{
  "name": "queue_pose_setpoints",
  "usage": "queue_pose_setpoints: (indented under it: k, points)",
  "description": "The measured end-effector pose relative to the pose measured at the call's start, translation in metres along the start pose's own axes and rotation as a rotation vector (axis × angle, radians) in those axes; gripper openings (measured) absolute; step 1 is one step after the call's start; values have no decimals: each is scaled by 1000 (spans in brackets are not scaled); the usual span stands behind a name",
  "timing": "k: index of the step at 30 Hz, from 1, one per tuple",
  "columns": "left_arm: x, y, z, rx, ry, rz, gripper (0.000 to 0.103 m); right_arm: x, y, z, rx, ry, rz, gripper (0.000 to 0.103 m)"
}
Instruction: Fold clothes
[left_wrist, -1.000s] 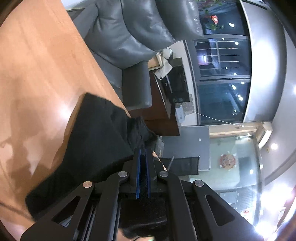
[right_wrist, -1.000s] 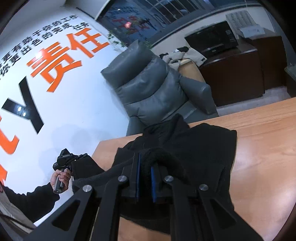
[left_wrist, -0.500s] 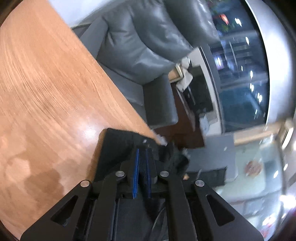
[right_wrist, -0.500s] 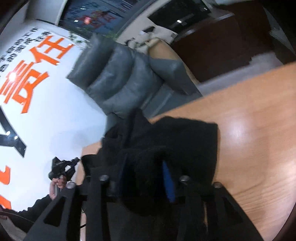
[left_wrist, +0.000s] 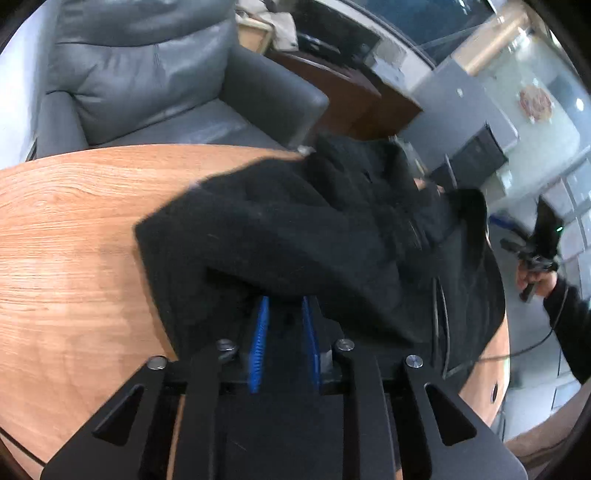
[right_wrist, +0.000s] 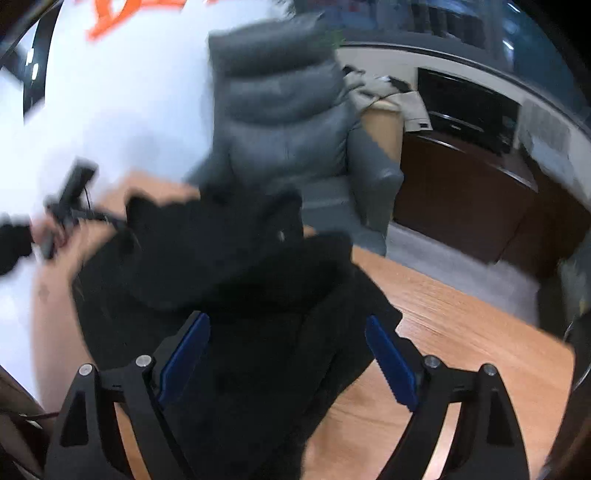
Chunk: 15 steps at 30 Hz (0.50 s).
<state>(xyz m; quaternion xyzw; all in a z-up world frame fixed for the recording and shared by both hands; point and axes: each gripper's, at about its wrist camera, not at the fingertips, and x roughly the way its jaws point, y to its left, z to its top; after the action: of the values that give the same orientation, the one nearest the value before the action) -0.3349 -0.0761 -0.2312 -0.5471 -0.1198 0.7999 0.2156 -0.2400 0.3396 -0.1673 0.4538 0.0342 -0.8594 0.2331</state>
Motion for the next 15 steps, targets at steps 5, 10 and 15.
queue_pose_setpoints:
  k: [5, 10, 15]
  points:
    - [-25, 18, 11, 1, -122, -18, 46, 49, -50, 8, 146, 16, 5, 88]
    - [-3, 23, 25, 62, -33, -47, 57, 77, -75, 24, 192, 27, 109, 83]
    - [-24, 22, 23, 77, -28, -150, 63, 87, -78, 18, 245, 40, 202, 47]
